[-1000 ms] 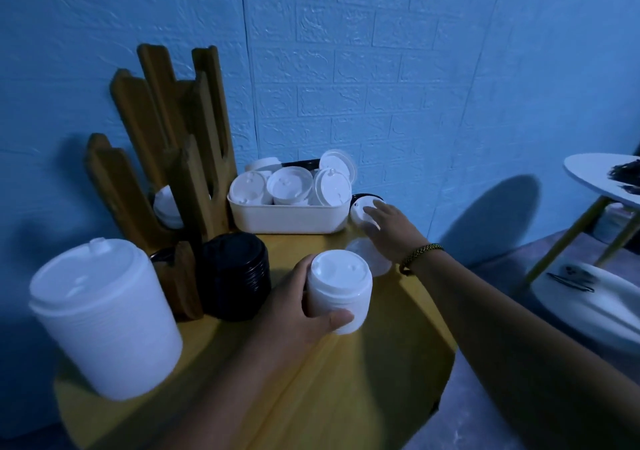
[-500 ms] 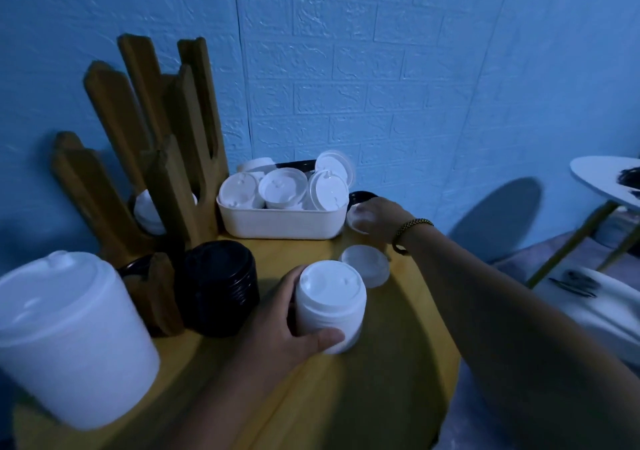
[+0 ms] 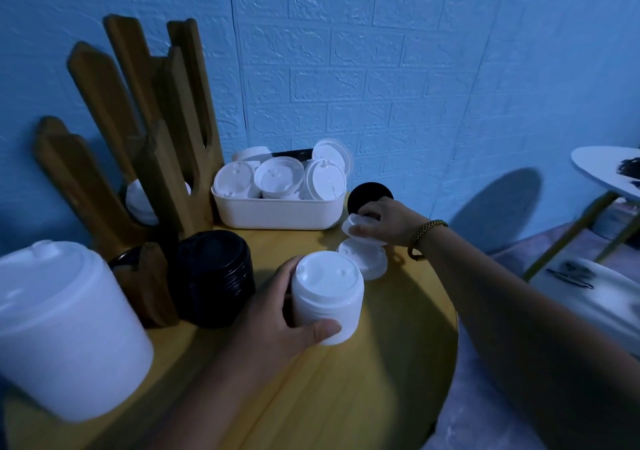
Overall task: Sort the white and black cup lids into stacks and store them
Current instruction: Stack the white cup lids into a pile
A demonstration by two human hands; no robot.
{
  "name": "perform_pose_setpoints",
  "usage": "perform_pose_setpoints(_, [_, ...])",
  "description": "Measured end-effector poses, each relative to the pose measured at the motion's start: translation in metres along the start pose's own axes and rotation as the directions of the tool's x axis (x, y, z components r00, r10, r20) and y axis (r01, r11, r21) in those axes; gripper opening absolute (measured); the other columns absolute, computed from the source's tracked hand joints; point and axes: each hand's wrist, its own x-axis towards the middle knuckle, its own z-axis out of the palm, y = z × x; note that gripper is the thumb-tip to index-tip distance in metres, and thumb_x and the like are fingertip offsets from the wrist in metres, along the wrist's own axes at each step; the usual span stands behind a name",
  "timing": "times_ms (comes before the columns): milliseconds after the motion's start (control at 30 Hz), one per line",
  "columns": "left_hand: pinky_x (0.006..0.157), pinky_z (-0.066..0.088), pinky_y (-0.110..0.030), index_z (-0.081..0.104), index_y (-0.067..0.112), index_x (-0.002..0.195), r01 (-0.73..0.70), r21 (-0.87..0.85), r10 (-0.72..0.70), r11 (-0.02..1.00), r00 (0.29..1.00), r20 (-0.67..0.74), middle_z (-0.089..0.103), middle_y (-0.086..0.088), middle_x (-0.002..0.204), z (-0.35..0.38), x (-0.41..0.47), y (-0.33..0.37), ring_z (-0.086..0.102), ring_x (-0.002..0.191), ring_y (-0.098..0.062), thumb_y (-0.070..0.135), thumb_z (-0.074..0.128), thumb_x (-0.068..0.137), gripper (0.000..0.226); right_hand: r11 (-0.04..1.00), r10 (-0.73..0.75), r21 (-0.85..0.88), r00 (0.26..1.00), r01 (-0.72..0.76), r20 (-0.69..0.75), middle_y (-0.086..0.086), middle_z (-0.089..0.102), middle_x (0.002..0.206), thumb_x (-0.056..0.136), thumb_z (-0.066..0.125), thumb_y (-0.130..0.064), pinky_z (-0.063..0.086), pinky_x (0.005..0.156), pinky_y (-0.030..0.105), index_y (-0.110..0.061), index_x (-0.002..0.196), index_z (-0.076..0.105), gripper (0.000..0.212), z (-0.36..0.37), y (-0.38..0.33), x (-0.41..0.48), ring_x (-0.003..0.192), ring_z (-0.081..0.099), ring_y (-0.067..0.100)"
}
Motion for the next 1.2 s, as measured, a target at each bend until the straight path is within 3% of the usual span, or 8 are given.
perform_pose_setpoints(100, [0.098,0.045,-0.022,0.041,0.052,0.143,0.002,-0.001,-0.002,1.0,1.0,0.004,0.055,0.033,0.133,0.0,0.001,0.0,0.05,0.123,0.012,0.065,0.085,0.057,0.097,0.997,-0.038,0.07,0.999,0.038,0.008,-0.007,0.051,0.075,0.07,0.054,-0.081,0.035,0.063,0.029,-0.038,0.071,0.053,0.043,-0.004,-0.005,-0.007,0.069,0.05,0.013])
perform_pose_setpoints(200, [0.095,0.043,-0.019,0.041,0.053,0.142,0.001,-0.001,-0.001,1.0,1.0,0.013,0.055,0.034,0.132,0.0,0.0,0.0,0.05,0.122,0.013,0.062,0.087,0.06,0.095,0.992,-0.065,0.11,0.998,0.064,0.008,-0.008,0.051,0.067,0.074,0.057,-0.075,0.035,0.061,0.029,-0.036,0.069,0.056,0.04,-0.003,-0.006,-0.009,0.062,0.047,0.009])
perform_pose_setpoints(300, [0.095,0.043,-0.018,0.041,0.053,0.143,0.002,-0.006,-0.002,1.0,1.0,0.007,0.055,0.035,0.132,-0.001,-0.001,0.001,0.05,0.122,0.013,0.053,0.091,0.067,0.091,0.989,-0.075,0.123,0.997,0.075,-0.008,-0.005,0.056,0.072,0.068,0.056,-0.079,0.037,0.061,0.03,-0.03,0.081,0.065,0.052,0.001,-0.003,-0.007,0.065,0.051,0.011])
perform_pose_setpoints(433, [0.097,0.044,-0.019,0.04,0.053,0.143,0.001,-0.003,-0.001,1.0,1.0,0.007,0.054,0.036,0.132,-0.001,-0.001,0.001,0.05,0.123,0.012,0.065,0.086,0.06,0.096,0.981,-0.043,0.185,0.998,0.052,-0.055,-0.001,0.065,0.088,0.072,0.062,-0.073,0.044,0.065,0.028,-0.022,0.099,0.07,0.058,-0.001,-0.004,-0.007,0.079,0.061,0.014])
perform_pose_setpoints(633, [0.104,0.046,-0.029,0.038,0.057,0.143,0.008,-0.008,-0.008,1.0,1.0,0.011,0.053,0.035,0.133,0.0,0.0,0.0,0.05,0.125,0.009,0.065,0.085,0.059,0.096,0.955,-0.045,0.291,0.996,0.066,-0.08,0.014,0.068,0.098,0.076,0.06,-0.064,0.046,0.072,0.033,-0.01,0.098,0.07,0.059,-0.008,-0.014,-0.02,0.086,0.063,0.026])
perform_pose_setpoints(833, [0.103,0.046,-0.028,0.038,0.058,0.141,0.001,0.004,-0.001,1.0,1.0,0.004,0.053,0.036,0.132,0.0,0.002,-0.002,0.05,0.123,0.011,0.064,0.084,0.058,0.095,0.908,-0.073,0.399,0.987,0.124,-0.142,-0.004,0.067,0.11,0.083,0.068,-0.053,0.05,0.085,0.033,-0.026,0.114,0.066,0.041,-0.016,-0.025,-0.066,0.104,0.062,0.01])
perform_pose_setpoints(1033, [0.093,0.046,-0.021,0.038,0.065,0.132,0.006,-0.002,-0.006,1.0,0.999,0.032,0.053,0.036,0.13,-0.002,-0.001,0.001,0.051,0.119,0.012,0.061,0.086,0.059,0.088,0.833,-0.221,0.49,0.967,0.256,-0.13,-0.017,0.063,0.121,0.07,0.082,-0.057,0.049,0.097,0.026,-0.034,0.123,0.062,0.061,-0.011,-0.062,-0.122,0.118,0.058,0.001])
perform_pose_setpoints(1200, [0.09,0.055,-0.031,0.043,0.058,0.132,0.004,-0.011,-0.003,1.0,0.998,0.062,0.061,0.024,0.126,-0.006,-0.008,0.009,0.06,0.113,0.004,0.056,0.088,0.063,0.082,0.865,-0.254,0.416,0.96,0.281,-0.122,-0.014,0.055,0.129,0.069,0.078,-0.055,0.048,0.103,0.026,-0.027,0.129,0.059,0.069,-0.001,-0.091,-0.15,0.12,0.052,-0.004])
